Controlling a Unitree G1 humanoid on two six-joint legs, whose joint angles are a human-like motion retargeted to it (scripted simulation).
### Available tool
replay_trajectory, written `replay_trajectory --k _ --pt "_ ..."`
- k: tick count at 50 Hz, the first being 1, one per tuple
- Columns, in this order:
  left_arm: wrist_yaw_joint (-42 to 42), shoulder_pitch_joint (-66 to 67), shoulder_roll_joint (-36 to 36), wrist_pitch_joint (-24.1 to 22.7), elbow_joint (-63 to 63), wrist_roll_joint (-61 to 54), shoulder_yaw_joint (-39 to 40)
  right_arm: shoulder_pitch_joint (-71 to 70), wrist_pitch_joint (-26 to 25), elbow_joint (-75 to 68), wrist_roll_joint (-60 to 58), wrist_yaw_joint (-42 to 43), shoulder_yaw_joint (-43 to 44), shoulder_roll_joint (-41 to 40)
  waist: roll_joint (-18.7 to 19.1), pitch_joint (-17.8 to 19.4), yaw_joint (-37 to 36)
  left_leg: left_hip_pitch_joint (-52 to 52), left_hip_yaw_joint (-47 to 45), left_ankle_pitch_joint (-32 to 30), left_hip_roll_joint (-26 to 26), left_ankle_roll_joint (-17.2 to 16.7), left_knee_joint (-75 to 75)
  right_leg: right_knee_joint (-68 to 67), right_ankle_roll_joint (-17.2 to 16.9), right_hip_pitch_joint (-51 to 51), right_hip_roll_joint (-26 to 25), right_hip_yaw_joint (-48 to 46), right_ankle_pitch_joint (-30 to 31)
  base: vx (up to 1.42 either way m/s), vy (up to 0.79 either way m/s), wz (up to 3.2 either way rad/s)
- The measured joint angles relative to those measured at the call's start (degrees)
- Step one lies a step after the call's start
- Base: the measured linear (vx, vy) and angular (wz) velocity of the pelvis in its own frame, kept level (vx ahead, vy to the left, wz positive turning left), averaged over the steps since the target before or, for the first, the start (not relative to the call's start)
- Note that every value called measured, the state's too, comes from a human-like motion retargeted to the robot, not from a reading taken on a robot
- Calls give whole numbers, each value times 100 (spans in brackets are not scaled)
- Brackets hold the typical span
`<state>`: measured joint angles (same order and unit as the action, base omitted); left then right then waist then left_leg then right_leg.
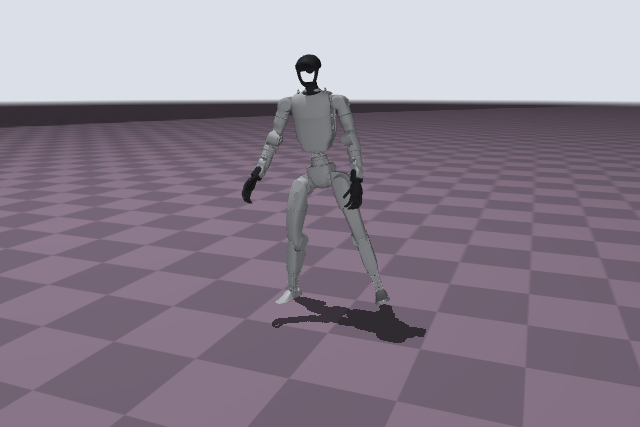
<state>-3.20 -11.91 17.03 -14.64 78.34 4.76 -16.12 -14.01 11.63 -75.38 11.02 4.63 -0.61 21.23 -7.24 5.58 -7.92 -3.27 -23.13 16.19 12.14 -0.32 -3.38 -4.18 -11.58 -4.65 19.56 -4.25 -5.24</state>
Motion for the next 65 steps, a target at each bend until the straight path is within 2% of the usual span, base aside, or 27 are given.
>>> replay_trajectory --k 5,9,11,13,16,19,22,25,28,30,33,35,37,41,47,55,62,65 --pt "-59 0 -105 -101 -108 -71 -104 72 13 -14 -94 -125 -110 -20 99 -55 101 47 380 -171 327 -16 202 -59 5 -43 184 -63 49 -3 43 23" --pt "-3 -32 -226 -140 -291 184 -210 65 29 -76 -242 -286 -198 70 339 -16 183 -17 602 -636 434 -106 485 -63 44 -12 242 -92 126 -4 57 15" --pt "81 -42 -295 -156 -334 219 -280 58 -5 -92 -448 -302 -206 124 442 23 271 -100 577 -807 444 -270 621 -91 41 7 300 -100 216 -4 62 13" --pt "114 -93 -343 -144 -305 123 -407 39 -94 -107 -747 -262 -165 140 487 98 374 -207 528 -765 378 -570 736 -201 50 -7 413 -166 374 -4 60 12" --pt "20 -269 -314 -11 -110 280 -736 58 -215 -65 -900 -239 -115 43 493 234 511 -317 530 -678 175 -921 808 -613 234 -78 625 -605 481 -4 55 17" --pt "-179 -494 -164 201 62 712 -1043 206 -254 115 -679 -267 -176 -93 603 301 584 -316 602 -725 86 -914 816 -1425 600 -251 624 -1136 -59 -4 46 31" --pt "-221 -656 41 395 49 965 -975 383 -236 329 -446 -230 -282 -167 716 308 596 -266 682 -719 44 -751 815 -2491 858 -599 302 -1094 -785 -3 33 25" --pt "-46 -617 219 490 -77 667 -485 456 -179 358 -408 -110 -332 -219 699 253 584 -256 682 -629 -89 -598 817 -3349 861 -954 -260 -722 -1260 -1 24 -4" --pt "65 -515 331 473 -67 116 55 402 -96 199 -410 -103 -310 -289 626 141 572 -265 612 -542 -264 -554 824 -3525 810 -1062 -872 -637 -1607 2 19 -24" --pt "35 -442 371 454 3 -114 259 380 -59 101 -371 -174 -311 -309 581 35 555 -250 564 -510 -427 -534 824 -3120 814 -994 -1264 -571 -1574 2 17 -25" --pt "-69 -375 375 513 43 -168 284 362 -131 45 -382 -252 -325 -266 511 -60 438 -197 464 -498 -784 -469 810 -1842 936 -664 -1527 -333 -1048 0 17 -25" --pt "-150 -348 335 568 3 -44 221 339 -207 14 -433 -283 -351 -204 518 -46 299 -158 455 -500 -994 -406 755 -1193 1025 -436 -1456 -240 -786 -1 19 -24" --pt "-254 -307 226 559 -69 88 183 305 -241 -84 -487 -356 -395 -107 607 -9 163 -105 676 -547 -1111 -326 681 -881 976 -293 -1321 -186 -613 -1 20 -13" --pt "-480 -161 -76 484 -229 35 290 119 -317 -438 -659 -562 -442 124 725 83 21 -46 1204 -567 -1130 -163 599 -403 616 -41 -1069 -88 -235 0 17 0" --pt "-574 22 -211 273 -291 -122 232 -43 -303 -386 -608 -436 -79 173 426 120 -74 -2 412 -360 -629 -77 490 20 213 66 -560 -54 -33 0 16 3" --pt "250 69 -286 -13 -61 -116 229 90 45 63 -156 0 -336 40 147 63 -22 149 212 -525 99 -157 330 221 -134 150 36 -266 19 1 27 27" --pt "173 142 -273 -176 -152 -197 180 136 78 -48 -174 -34 -303 40 334 -23 -4 56 355 -432 303 -92 418 153 -144 140 352 -247 70 3 46 8" --pt "155 69 -271 -197 -181 -84 103 209 83 -102 -121 -37 -169 48 487 -59 23 8 465 -627 268 -85 560 38 -98 129 475 -250 159 4 62 22"
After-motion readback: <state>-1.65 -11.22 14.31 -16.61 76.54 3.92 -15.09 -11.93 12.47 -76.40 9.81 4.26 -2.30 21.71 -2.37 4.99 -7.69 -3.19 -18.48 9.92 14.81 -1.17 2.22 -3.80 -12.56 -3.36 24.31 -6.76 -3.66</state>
